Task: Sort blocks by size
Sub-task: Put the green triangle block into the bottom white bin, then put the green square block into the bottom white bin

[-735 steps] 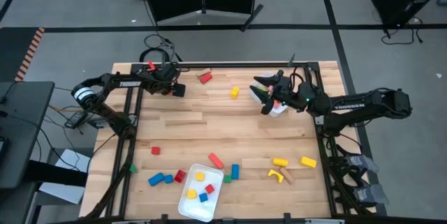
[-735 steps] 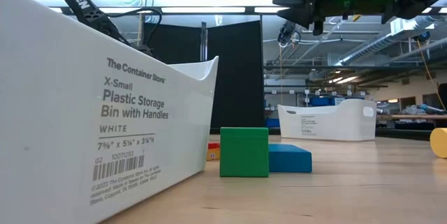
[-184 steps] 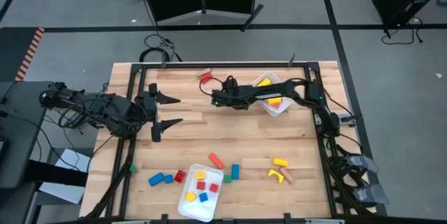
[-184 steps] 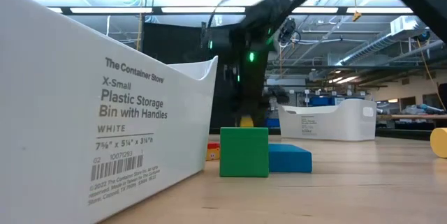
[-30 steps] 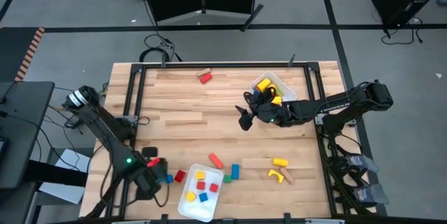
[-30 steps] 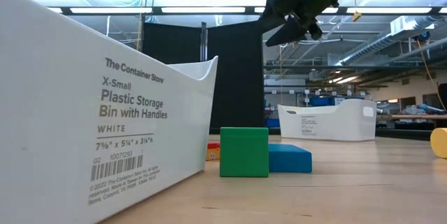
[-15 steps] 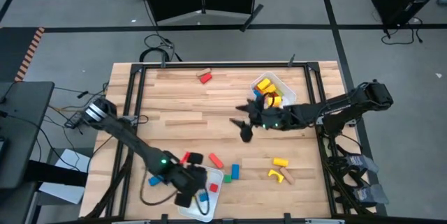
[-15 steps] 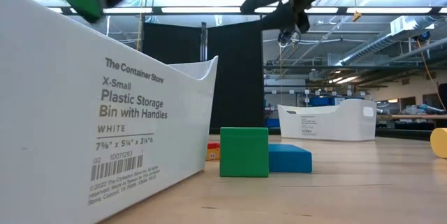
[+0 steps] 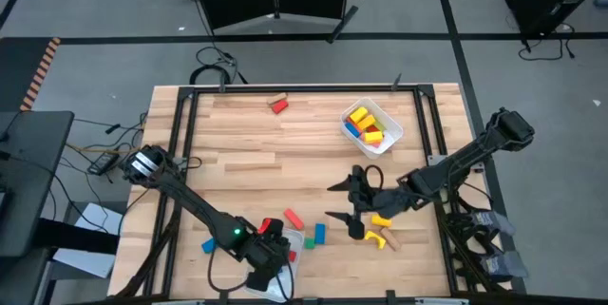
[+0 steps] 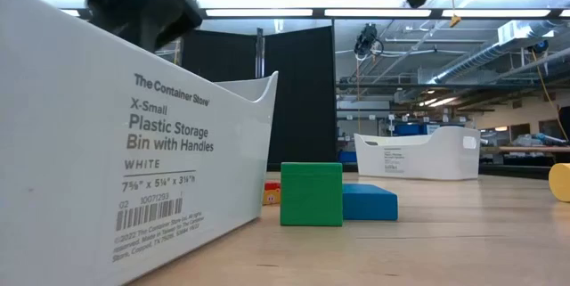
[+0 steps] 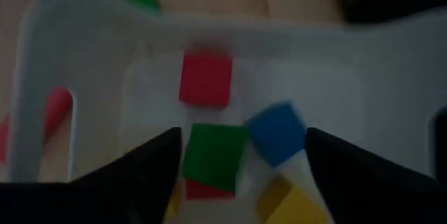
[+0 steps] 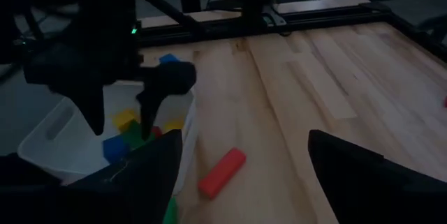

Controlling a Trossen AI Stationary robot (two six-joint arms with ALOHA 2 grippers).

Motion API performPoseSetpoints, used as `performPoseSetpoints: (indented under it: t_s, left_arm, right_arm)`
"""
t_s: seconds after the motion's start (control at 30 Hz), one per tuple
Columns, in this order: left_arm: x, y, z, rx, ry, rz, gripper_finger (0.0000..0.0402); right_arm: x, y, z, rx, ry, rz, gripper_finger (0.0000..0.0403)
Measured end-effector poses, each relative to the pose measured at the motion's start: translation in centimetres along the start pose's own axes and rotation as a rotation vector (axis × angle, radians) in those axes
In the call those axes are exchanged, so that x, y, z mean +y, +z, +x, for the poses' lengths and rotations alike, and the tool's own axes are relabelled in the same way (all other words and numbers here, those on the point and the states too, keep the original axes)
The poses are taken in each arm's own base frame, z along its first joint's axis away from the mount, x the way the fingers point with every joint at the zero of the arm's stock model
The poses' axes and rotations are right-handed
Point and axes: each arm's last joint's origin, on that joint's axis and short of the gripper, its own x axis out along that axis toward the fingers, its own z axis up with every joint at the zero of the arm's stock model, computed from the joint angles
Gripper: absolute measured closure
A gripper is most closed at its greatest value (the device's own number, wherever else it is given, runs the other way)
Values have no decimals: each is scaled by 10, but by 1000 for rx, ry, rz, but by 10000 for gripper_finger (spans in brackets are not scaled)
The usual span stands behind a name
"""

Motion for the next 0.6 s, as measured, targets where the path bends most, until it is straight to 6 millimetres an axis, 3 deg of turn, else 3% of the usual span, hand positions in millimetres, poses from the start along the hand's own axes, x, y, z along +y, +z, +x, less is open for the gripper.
performPoseSetpoints:
  t_s: [0.2, 0.4, 0.6]
  left_arm:
    - [-10, 10, -21, -189, 64, -3, 34]
    - [-22, 13, -60, -376, 159, -12, 44]
    - [-30, 7, -96, -526, 231, -31, 59]
  right_arm:
    - [17, -10, -12, 14, -1, -7, 69]
    - [31, -21, -17, 47, 31, 3, 70]
    - [48, -46, 6, 136, 35, -36, 69]
